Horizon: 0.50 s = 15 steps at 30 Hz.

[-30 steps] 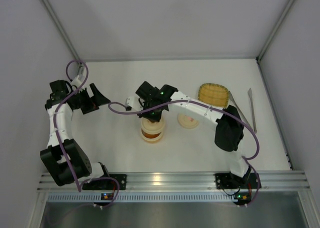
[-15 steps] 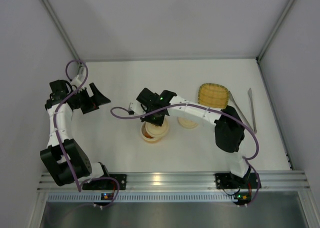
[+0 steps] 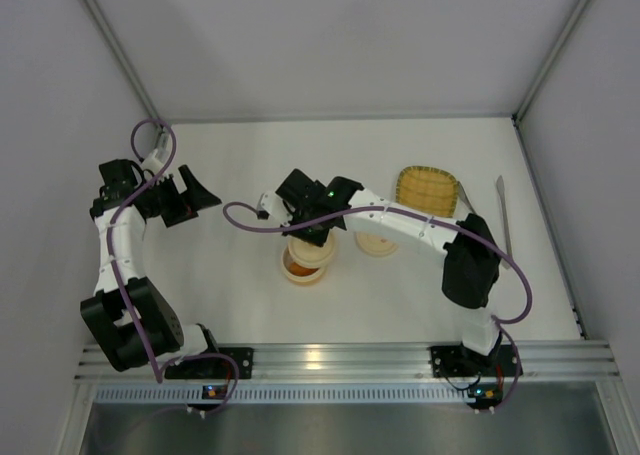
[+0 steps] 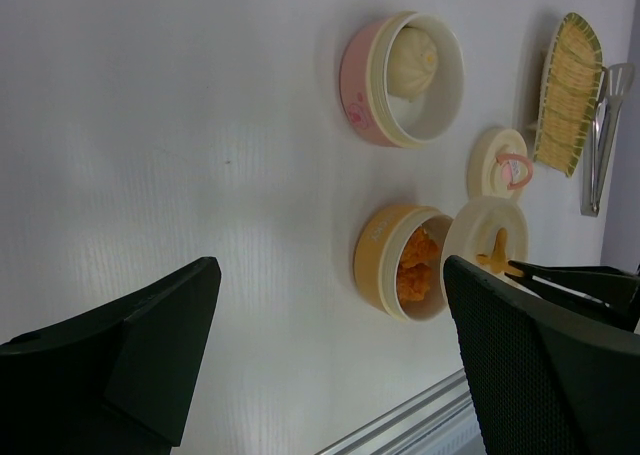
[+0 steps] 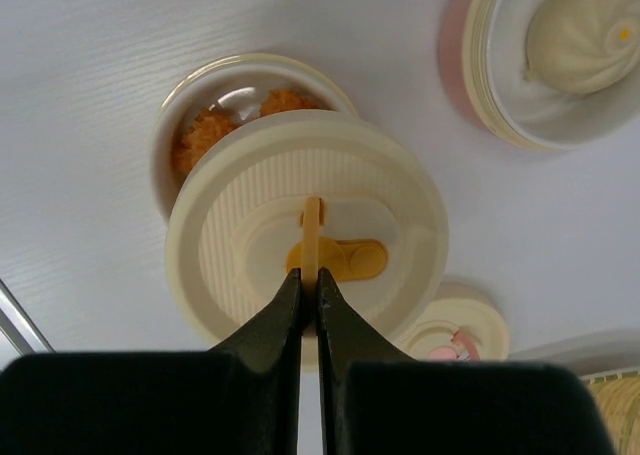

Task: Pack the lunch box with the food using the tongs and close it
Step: Close the box lid on the packing box.

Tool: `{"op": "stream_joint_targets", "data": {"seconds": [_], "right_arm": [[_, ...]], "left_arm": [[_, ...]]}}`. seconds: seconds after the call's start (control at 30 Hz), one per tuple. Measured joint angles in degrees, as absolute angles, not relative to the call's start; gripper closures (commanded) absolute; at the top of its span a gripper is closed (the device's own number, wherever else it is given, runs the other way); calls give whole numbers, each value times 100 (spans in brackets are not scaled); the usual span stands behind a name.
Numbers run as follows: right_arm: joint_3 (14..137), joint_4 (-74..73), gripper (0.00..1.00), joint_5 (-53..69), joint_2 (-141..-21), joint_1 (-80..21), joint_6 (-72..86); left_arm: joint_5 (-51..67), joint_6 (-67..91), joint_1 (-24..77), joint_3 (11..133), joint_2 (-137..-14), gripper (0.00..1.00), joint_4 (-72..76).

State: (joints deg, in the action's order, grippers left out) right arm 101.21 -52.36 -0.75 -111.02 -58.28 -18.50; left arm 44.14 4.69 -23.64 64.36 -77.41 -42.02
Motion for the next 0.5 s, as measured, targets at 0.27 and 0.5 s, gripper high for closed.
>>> {"op": "stream_joint_targets", "data": {"seconds": [0.27, 0.5], "right_arm": [[10123, -5183, 100, 78, -11102, -5839, -1809], [10123, -4987, 100, 91, -11104, -5861, -1789]], "left_arm": [[4414, 532, -2364, 6436, -7741, 1, -4165], [4414, 569, -2364, 6436, -7741, 2, -4110]]}}
